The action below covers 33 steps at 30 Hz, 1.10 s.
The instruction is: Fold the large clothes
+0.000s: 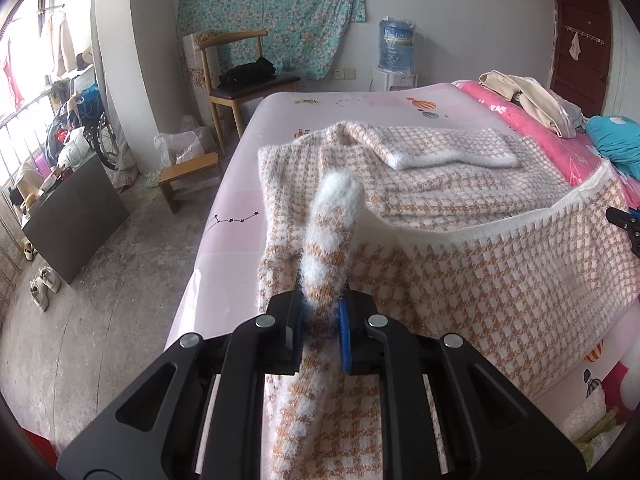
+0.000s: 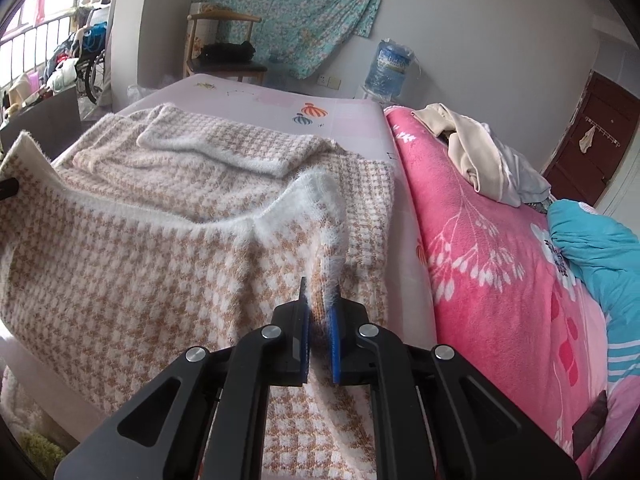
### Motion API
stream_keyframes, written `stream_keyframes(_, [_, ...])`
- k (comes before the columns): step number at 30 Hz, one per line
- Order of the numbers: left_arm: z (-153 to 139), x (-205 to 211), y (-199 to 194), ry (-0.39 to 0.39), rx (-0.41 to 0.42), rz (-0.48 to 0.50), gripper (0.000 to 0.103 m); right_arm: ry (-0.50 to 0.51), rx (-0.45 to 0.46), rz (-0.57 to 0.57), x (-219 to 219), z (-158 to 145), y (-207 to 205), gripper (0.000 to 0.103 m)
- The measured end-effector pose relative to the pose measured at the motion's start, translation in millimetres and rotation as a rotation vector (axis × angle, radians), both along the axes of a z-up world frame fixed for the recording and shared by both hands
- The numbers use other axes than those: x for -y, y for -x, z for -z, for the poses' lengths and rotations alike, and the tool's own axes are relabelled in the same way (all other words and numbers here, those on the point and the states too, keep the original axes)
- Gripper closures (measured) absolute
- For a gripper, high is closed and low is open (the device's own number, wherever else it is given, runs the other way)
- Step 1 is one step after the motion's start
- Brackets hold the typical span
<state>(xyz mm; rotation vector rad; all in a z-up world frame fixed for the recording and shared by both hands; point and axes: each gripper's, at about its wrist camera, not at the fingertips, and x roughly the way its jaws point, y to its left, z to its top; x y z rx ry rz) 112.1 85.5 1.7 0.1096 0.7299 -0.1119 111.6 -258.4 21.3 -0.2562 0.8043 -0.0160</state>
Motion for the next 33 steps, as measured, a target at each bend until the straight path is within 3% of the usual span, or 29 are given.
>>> stream_keyframes(9, [-17, 15, 35, -0.052, 0.085, 0.005, 0.091, -0.006, 0.073, 0.008, 2, -16, 33, 0.095])
stream_keyframes(16, [-29, 21, 44, -0.057, 0.122, -0.010, 0.093, -0.030, 0.115, 0.022, 7, -25, 47, 0.096])
stream_keyframes(22, [-58, 21, 42, -0.029, 0.202, -0.008, 0.093, -0.089, 0.175, 0.038, 20, -49, 50, 0.096])
stream_keyframes(28, [-97, 25, 9, -0.027, 0.298, 0.002, 0.093, -0.126, 0.273, 0.015, 28, -88, 25, 0.096])
stream_keyframes(33, [-119, 26, -62, -0.051, 0.331, 0.017, 0.093, -0.104, 0.320, -0.034, 27, -112, -43, 0.096])
